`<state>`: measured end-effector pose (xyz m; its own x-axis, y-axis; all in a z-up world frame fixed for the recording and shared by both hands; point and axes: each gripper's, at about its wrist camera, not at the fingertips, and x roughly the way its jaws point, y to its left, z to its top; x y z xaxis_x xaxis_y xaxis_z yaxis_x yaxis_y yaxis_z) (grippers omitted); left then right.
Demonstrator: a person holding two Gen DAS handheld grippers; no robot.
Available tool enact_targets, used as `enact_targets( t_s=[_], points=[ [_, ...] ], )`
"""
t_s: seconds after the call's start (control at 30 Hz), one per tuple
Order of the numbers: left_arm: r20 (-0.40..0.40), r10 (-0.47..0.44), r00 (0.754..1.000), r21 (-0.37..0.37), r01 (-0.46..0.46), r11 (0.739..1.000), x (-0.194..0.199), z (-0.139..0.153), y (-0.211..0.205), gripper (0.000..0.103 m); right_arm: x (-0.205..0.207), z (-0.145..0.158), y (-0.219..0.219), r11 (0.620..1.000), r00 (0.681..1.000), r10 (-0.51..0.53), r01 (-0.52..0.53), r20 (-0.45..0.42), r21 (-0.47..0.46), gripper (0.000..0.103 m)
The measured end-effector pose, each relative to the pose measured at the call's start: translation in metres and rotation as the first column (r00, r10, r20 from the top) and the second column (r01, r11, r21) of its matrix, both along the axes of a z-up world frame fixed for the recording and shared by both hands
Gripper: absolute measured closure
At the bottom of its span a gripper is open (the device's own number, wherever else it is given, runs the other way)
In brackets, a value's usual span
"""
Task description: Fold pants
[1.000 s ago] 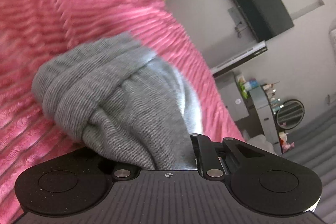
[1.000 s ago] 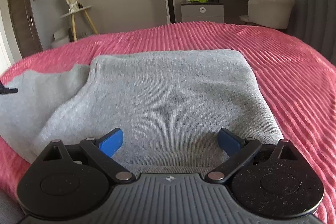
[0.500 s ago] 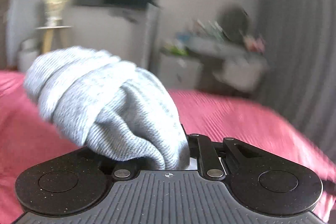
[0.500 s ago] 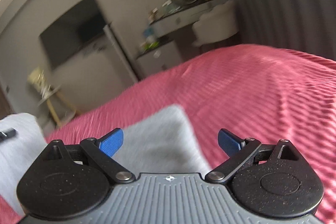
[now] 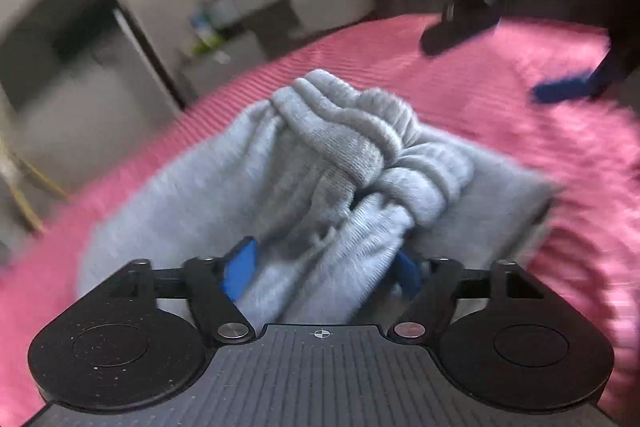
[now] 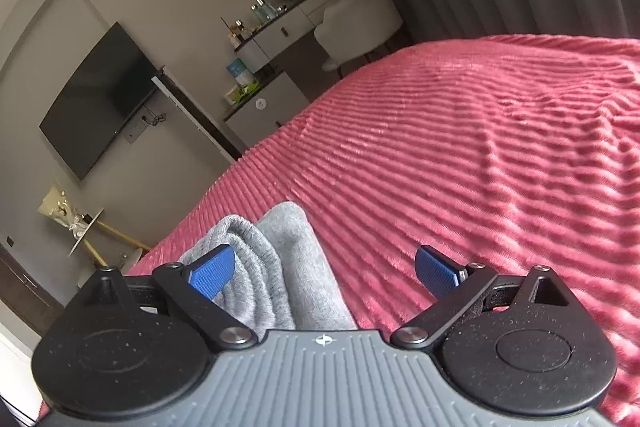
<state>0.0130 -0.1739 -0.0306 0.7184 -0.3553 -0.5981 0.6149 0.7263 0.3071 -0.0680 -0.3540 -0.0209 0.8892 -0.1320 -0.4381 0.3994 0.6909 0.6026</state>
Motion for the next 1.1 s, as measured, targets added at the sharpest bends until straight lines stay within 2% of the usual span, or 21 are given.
enact_targets(
  t_s=[0.07,0.1,0.13,0.2,0.27,0.33,0.4,0.43,0.5,0.57,0.67,0.8,0.83,0.87,0.9,1.0,1.1],
  points=[
    [-0.068,0.035,0.997,-0.115,-0.043,0.992,0.0,0.019,0.031,0.022,0.002,0.0,0.001,0.999,0.999,0.032,-0.032,0.005,0.01,0.006],
    [-0.088,0.068,0.994,-0.179,-0.083,0.98,0.0,0.028,0.048,0.02,0.002,0.0,0.002,0.998,0.999,0.053,-0.053,0.011,0.017,0.006],
    [-0.108,0.099,0.989,-0.256,-0.124,0.959,0.001,0.036,0.068,0.013,0.003,0.0,0.003,0.996,0.996,0.085,-0.085,0.018,0.037,0.006],
    [-0.138,0.197,0.971,-0.363,-0.234,0.902,0.007,0.045,0.107,0.01,0.007,-0.001,0.008,0.985,0.989,0.145,-0.146,0.025,0.094,0.006],
    [-0.175,0.303,0.937,-0.417,-0.349,0.839,0.014,0.046,0.141,0.01,0.01,-0.001,0.013,0.964,0.979,0.2,-0.205,0.047,0.167,0.007],
    [-0.258,0.392,0.883,-0.435,-0.469,0.768,0.025,0.04,0.164,0.011,0.015,-0.003,0.02,0.943,0.972,0.23,-0.233,0.041,0.239,0.008],
    [-0.37,0.422,0.827,-0.461,-0.558,0.69,0.036,0.034,0.185,0.011,0.02,-0.008,0.027,0.926,0.968,0.249,-0.242,0.013,0.291,0.008],
    [-0.4,0.429,0.81,-0.459,-0.582,0.671,0.04,0.032,0.19,0.011,0.023,-0.01,0.03,0.926,0.969,0.248,-0.233,-0.015,0.297,0.008],
    [-0.407,0.456,0.791,-0.428,-0.606,0.67,0.042,0.027,0.192,0.011,0.027,-0.013,0.033,0.927,0.972,0.233,-0.213,-0.031,0.308,0.008],
    [-0.417,0.458,0.785,-0.399,-0.611,0.684,0.043,0.022,0.188,0.011,0.032,-0.013,0.033,0.925,0.978,0.205,-0.185,-0.028,0.331,0.006],
    [-0.425,0.456,0.782,-0.378,-0.611,0.695,0.04,0.02,0.188,0.01,0.043,-0.016,0.037,0.923,0.98,0.193,-0.161,-0.058,0.351,0.006],
    [-0.448,0.442,0.778,-0.388,-0.614,0.688,0.037,0.015,0.186,0.01,0.051,-0.02,0.043,0.932,0.98,0.185,-0.153,-0.069,0.328,0.006],
    [-0.452,0.438,0.777,-0.392,-0.614,0.685,0.039,0.014,0.185,0.01,0.053,-0.02,0.046,0.937,0.98,0.184,-0.152,-0.074,0.315,0.009],
    [-0.456,0.437,0.776,-0.395,-0.616,0.682,0.039,0.013,0.186,0.01,0.054,-0.02,0.046,0.943,0.979,0.186,-0.154,-0.081,0.296,0.027],
    [-0.461,0.434,0.774,-0.396,-0.618,0.68,0.039,0.012,0.187,0.01,0.052,-0.019,0.048,0.953,0.978,0.185,-0.153,-0.1,0.263,0.037],
    [-0.474,0.428,0.769,-0.397,-0.621,0.676,0.041,0.011,0.188,0.01,0.05,-0.019,0.051,0.961,0.975,0.197,-0.17,-0.106,0.218,0.039],
    [-0.482,0.422,0.767,-0.393,-0.62,0.679,0.042,0.01,0.188,0.01,0.051,-0.019,0.05,0.958,0.975,0.196,-0.168,-0.107,0.231,0.032]
  ],
)
